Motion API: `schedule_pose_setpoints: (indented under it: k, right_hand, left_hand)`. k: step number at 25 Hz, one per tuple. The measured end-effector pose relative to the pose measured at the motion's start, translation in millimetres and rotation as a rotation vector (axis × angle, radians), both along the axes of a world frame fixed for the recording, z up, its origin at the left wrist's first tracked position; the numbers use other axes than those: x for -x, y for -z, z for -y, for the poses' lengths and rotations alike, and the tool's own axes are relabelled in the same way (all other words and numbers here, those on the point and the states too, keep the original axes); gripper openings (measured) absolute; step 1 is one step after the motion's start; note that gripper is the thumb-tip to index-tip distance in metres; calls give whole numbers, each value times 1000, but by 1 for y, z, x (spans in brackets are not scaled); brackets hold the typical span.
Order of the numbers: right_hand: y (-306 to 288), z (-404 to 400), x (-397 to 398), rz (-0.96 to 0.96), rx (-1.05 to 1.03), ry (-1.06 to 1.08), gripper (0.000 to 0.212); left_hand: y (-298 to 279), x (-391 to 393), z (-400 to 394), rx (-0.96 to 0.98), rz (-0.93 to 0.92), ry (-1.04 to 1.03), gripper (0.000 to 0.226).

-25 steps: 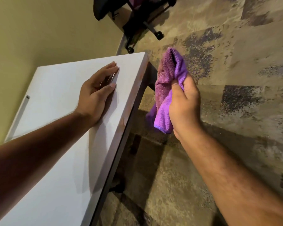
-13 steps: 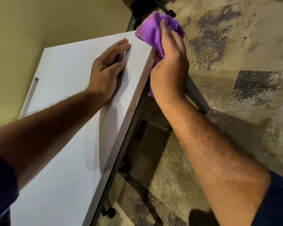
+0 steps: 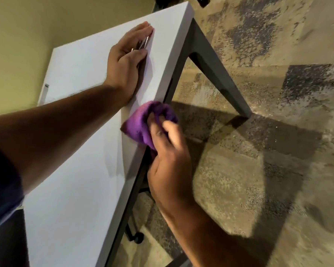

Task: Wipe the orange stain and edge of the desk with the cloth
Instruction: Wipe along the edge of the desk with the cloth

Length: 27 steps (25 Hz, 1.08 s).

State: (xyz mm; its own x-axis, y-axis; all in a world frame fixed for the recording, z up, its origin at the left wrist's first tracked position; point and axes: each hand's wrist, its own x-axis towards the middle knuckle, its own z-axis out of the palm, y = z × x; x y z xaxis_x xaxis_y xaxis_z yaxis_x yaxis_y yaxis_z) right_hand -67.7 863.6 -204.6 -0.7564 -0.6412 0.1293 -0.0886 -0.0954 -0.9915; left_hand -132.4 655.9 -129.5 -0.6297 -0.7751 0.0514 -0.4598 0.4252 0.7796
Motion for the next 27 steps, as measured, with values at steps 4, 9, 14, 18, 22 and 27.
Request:
schedule_pose_setpoints:
  k: [4,9,14,18,22,27]
  right_hand:
    - [16,-31,-1,387,76,-172,65]
    - [-1,4,73,564,-23,262,61]
    - [-29,72,139,253,8,218,64]
    - [-35,47,102,53,-25,75,65]
    - [-27,-3,90,23,-75,-224,72]
    - [-28,-15,169,533,-111,-32,66]
  left_hand:
    - [-2,-1,-2,42,71,-32,48]
    - [-4,0,-10,157,109,-97,41]
    - [1,-2,0,304,180,-36,47]
    - [3,-3,5,262,216,39,46]
    - [-2,-2,2,330,283,-7,53]
    - [-10,2,-2,422,489,-108,58]
